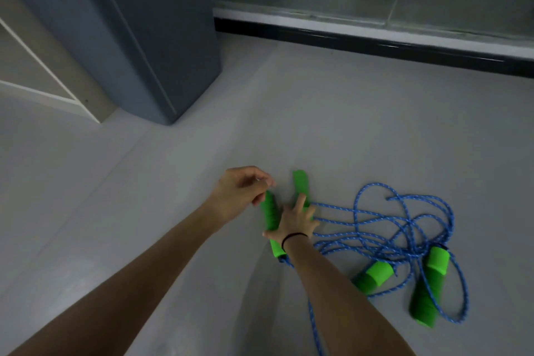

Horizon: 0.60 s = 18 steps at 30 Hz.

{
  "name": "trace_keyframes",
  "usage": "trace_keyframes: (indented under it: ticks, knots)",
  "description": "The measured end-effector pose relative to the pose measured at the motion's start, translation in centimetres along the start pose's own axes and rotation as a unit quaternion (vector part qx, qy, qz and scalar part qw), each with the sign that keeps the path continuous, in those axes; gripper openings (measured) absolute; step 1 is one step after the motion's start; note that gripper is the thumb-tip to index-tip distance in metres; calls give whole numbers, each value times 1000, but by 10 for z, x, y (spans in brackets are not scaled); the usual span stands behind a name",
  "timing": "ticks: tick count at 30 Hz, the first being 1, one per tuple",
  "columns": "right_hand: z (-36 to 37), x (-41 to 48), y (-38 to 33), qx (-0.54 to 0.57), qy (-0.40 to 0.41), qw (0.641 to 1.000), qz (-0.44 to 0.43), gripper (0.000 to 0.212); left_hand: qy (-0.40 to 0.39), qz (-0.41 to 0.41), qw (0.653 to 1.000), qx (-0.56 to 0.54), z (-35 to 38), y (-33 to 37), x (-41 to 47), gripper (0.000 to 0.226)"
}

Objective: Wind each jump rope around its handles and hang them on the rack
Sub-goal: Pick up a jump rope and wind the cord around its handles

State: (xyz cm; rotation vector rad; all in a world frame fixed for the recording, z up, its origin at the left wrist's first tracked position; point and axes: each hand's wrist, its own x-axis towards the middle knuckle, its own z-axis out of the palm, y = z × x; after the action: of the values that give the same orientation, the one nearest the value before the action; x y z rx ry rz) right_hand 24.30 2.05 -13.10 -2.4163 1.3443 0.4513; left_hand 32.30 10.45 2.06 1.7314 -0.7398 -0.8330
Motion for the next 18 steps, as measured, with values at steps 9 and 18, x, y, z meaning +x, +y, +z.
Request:
trace_keyframes:
  ticks: [9,18]
  knots:
    - [-17,3,34,183,69,979,-47,48,-19,13,1000,4,12,13,1,14]
    - [-165,-56,49,512,133,843,-94,45,10,52,998,-26,24,93,-8,12]
